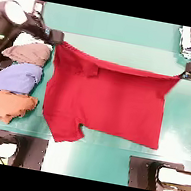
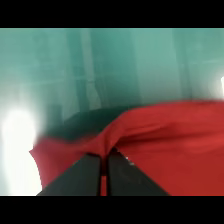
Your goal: Fold the shirts.
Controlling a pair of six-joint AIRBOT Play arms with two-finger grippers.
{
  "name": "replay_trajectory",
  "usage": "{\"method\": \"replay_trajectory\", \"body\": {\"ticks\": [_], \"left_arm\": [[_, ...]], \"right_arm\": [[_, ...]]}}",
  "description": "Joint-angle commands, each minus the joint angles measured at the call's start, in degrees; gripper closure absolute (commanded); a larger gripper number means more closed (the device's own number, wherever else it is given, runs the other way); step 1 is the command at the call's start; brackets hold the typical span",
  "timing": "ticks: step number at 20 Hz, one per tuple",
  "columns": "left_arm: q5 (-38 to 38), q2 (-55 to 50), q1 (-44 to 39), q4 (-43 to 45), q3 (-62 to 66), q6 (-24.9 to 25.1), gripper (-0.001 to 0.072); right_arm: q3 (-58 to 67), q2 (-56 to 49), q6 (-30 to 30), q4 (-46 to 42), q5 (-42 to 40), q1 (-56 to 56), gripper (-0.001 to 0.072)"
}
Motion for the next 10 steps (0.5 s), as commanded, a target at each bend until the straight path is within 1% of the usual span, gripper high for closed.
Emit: {"method": "replay_trajectory", "body": {"ticks": [1, 3, 5, 7, 9, 10], "left_arm": [[11.54, -8.55, 0.09, 1.09, 0.52, 1.97, 0.0682], [13.86, -9.94, 0.28, 1.38, 1.55, 2.03, 0.0682], [13.16, -9.77, 1.05, 0.98, 1.60, 2.01, 0.0683], [6.32, -8.74, 2.95, 0.94, 1.60, 2.08, 0.0683], [-2.95, -7.69, 4.79, 0.92, 1.31, 2.40, 0.0683], [-6.95, -7.30, 5.14, 0.92, 0.81, 4.20, 0.0684]], "right_arm": [[-1.38, -9.20, -0.20, 4.85, -11.80, 0.07, 0.0699], [-1.38, -10.43, -0.22, 8.94, -17.22, -0.28, 0.0699], [-1.38, -9.64, -0.31, 8.66, -18.64, -0.35, 0.0699], [-1.44, -7.91, -2.91, 8.28, -16.15, -0.63, 0.0699], [-1.92, -5.53, -3.19, 4.63, -11.63, -0.48, 0.0699], [-3.82, -3.56, -3.17, 2.69, -11.26, 0.04, 0.0699]]}}
